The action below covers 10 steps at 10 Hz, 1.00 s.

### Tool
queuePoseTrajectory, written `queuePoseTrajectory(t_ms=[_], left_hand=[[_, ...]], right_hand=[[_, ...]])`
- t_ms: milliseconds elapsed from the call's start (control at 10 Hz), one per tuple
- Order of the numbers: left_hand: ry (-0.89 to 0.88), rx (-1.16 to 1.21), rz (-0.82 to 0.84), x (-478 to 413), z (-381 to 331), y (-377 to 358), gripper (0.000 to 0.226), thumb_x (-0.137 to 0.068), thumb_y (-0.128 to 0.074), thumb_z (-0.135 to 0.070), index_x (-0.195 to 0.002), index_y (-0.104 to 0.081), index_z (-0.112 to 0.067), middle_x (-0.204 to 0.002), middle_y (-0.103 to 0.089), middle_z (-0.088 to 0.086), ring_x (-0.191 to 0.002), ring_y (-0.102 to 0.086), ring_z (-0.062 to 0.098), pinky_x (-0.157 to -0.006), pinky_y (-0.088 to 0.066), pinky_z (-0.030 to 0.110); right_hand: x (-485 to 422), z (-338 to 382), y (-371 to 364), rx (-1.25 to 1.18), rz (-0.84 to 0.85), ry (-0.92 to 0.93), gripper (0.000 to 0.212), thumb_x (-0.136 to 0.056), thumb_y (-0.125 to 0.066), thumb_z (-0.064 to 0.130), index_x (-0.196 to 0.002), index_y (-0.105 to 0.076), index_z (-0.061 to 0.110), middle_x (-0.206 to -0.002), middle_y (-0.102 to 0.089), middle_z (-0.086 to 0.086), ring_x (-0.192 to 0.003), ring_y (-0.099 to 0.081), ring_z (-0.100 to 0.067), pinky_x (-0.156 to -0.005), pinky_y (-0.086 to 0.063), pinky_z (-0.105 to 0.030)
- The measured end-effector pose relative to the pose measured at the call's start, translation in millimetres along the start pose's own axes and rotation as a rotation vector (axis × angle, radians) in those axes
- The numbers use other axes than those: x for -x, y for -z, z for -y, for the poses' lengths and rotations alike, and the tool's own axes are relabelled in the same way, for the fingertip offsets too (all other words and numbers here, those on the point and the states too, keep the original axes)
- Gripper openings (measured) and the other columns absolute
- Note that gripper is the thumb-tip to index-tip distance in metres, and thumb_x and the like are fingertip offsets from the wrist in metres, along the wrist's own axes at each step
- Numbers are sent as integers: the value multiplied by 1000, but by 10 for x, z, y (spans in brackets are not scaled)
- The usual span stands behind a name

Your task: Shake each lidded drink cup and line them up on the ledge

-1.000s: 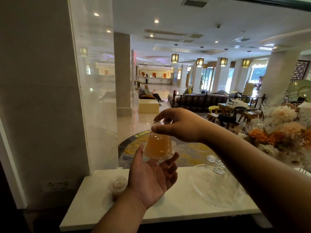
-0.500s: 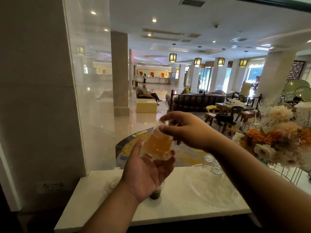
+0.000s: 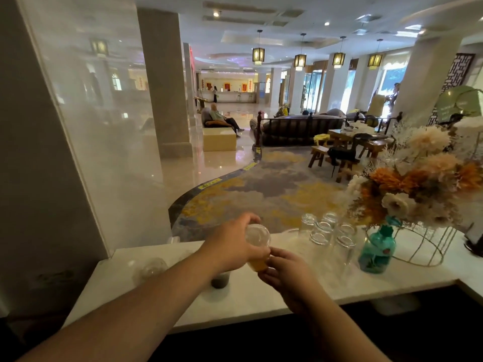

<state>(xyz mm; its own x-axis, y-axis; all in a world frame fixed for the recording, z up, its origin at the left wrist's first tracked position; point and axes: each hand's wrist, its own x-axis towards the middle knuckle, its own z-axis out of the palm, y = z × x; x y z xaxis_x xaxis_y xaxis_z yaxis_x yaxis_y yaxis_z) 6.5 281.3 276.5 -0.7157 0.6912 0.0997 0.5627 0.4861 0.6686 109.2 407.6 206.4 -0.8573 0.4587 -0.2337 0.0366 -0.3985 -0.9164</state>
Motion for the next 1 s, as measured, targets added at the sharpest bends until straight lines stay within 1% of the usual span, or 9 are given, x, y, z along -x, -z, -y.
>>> queuePoseTrajectory(t_ms=[100, 200, 300, 400, 500, 600, 800, 900, 1000], left_hand=[[-20, -215, 91, -186, 50, -292, 78, -70, -82, -60, -139, -48, -45, -137, -63, -5, -117, -62, 20, -96, -57, 39], [-47, -332, 132, -358, 124, -557, 79, -73, -81, -56, -143, -48, -42, -142, -63, -3, -127, -57, 22, -98, -53, 36], [-31, -372, 163, -490, 243, -763, 78, -74, -80, -53, -144, -47, -41, -140, -64, -2, -127, -57, 23, -99, -54, 37], [-18, -379, 189, -554, 375, -884, 75, -76, -79, -52, -143, -48, -40, -140, -64, -2, -125, -58, 22, -99, -55, 38], [-12, -394, 201, -600, 471, -959, 72, -78, -78, -54, -142, -49, -39, -142, -62, -3, -127, -57, 22, -100, -53, 36], [-18, -429, 207, -642, 557, -1025, 69, -81, -75, -51, -143, -50, -37, -143, -61, -1, -128, -57, 24, -102, -50, 36], [-3, -413, 192, -670, 689, -1105, 64, -85, -73, -50, -143, -51, -33, -143, -60, 0, -129, -56, 23, -104, -49, 37], [-14, -416, 179, -658, 701, -1111, 66, -87, -70, -50, -146, -50, -30, -148, -56, 0, -132, -54, 23, -108, -48, 39], [-33, -433, 176, -653, 734, -1144, 69, -90, -67, -52, -151, -45, -30, -159, -47, 1, -141, -48, 24, -115, -43, 39]], right_hand=[[-183, -264, 175, 10, -26, -49, 32, -77, -57, -2, -106, -71, -1, -94, -64, -22, -81, -57, -26, -70, -44, -33], [-366, -488, 330, -7, -72, -103, 30, -87, -62, 1, -116, -66, 6, -101, -68, -13, -91, -62, -25, -96, -53, -47], [-512, -645, 416, 7, -60, -168, 30, -89, -55, 1, -114, -69, 10, -90, -63, -14, -86, -54, -26, -79, -51, -40], [-592, -768, 445, -6, -50, -177, 38, -86, -51, 4, -117, -71, 13, -82, -57, -14, -67, -50, -19, -59, -40, -28], [-623, -835, 463, 8, -50, -146, 37, -85, -48, 0, -107, -75, 11, -71, -54, -12, -53, -45, -12, -51, -35, -27], [-689, -861, 420, -18, -31, -143, 35, -83, -50, -3, -99, -78, 10, -59, -55, -4, -48, -44, -11, -49, -32, -27], [-761, -932, 384, 75, -50, -129, 41, -75, -53, 4, -99, -81, 21, -67, -69, -6, -59, -57, -15, -56, -42, -32], [-801, -955, 397, 95, -43, -140, 42, -73, -53, 6, -100, -81, 21, -68, -70, -7, -61, -58, -16, -58, -42, -33], [-834, -1008, 420, 103, -32, -115, 38, -73, -54, 6, -96, -81, 19, -65, -67, -4, -58, -56, -13, -56, -40, -31]])
